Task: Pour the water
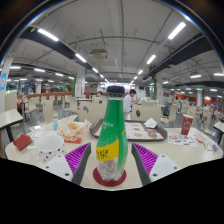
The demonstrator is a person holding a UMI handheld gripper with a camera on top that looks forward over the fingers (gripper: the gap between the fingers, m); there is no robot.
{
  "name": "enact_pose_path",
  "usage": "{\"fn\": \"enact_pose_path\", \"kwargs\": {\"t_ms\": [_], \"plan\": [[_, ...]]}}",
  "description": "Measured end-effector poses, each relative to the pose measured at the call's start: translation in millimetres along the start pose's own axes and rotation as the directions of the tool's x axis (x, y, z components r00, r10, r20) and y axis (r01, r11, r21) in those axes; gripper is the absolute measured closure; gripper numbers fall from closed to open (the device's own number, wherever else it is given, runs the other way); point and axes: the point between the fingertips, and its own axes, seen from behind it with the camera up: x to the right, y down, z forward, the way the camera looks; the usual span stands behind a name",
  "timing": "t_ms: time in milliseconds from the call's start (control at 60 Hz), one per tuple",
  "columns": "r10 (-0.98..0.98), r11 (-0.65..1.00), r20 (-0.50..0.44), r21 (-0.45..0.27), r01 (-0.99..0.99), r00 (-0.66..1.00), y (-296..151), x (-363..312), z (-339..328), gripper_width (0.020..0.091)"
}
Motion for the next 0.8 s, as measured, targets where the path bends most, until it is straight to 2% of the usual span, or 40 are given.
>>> {"fn": "enact_pose_path", "kwargs": {"t_ms": [17,83,333,467,600,750,800], "plan": [[0.009,1.000,-0.004,-0.003,-0.009,1.000,1,1,-4,0.0238],[0.038,0.999,-0.023,-0.006,-0.038,0.999,1,8,-25,0.0260],[0.049,0.999,-0.061,-0.004,-0.049,0.997,5,13,-143,0.0257],[0.057,0.998,-0.016,-0.036,-0.057,0.998,20,-5,-205,0.0254],[0.001,0.999,-0.002,-0.037,-0.001,1.000,32,-12,-249,0.0257],[-0.037,0.999,0.000,-0.003,0.037,0.999,29,-15,-275,0.0259],[-0.028,0.999,0.013,0.029,0.028,1.000,25,-19,-278,0.0258]]}}
